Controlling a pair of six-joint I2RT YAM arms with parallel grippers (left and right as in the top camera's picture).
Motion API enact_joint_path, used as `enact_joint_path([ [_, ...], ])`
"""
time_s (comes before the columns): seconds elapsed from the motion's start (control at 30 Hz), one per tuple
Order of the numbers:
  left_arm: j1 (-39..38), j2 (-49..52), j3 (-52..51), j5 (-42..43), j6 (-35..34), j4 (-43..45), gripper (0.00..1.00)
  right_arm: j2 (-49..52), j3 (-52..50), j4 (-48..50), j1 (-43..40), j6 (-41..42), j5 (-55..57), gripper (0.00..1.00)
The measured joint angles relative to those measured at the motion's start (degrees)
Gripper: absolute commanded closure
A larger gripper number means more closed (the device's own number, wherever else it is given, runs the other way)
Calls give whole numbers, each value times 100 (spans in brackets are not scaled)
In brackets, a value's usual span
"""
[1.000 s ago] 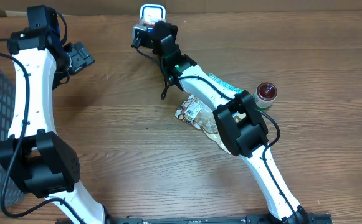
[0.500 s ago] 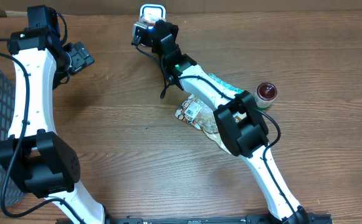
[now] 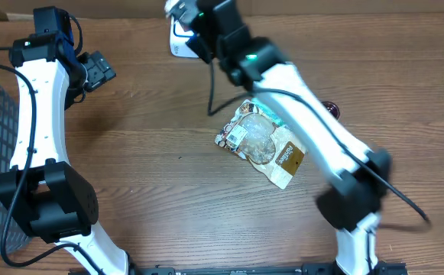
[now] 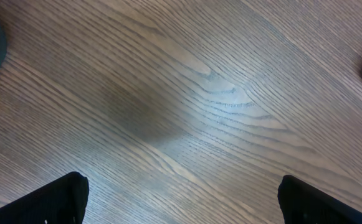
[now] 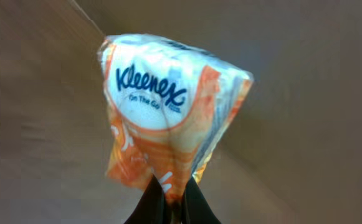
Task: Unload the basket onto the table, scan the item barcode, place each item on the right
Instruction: 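Carry the Kleenex pack right and set it on the pile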
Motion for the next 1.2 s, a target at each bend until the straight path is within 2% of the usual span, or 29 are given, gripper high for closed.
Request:
enact_joint_path([
  [0.17,0,-2,0,-2,0,2,0,-1023,107,-2197,-302,1676,-378,96],
  [0.27,0,0,0,-2,0,2,0,-1108,76,-3272,-654,2280,-514,96],
  [0.37,0,-2,0,-2,0,2,0,-977,-238,-3746,-992,2581,-737,96],
  [0.63,0,0,0,-2,0,2,0,-623,-2234,-3220,-1672,2896,-1471,96],
  [0.67,0,0,0,-2,0,2,0,-612,-2400,-3158,-1718,2911,-1534,94],
  [0.73,0,-2,0,-2,0,2,0,-595,-2673,-3062,-1808,2929,-1650,82],
  [0.87,0,-2,0,-2,0,2,0,-595,-2791,-3027,-1915,3005,-1792,60],
  [1.2,0,-2,0,-2,0,2,0,-680,-2387,-3383,-1932,2997,-1917,54],
])
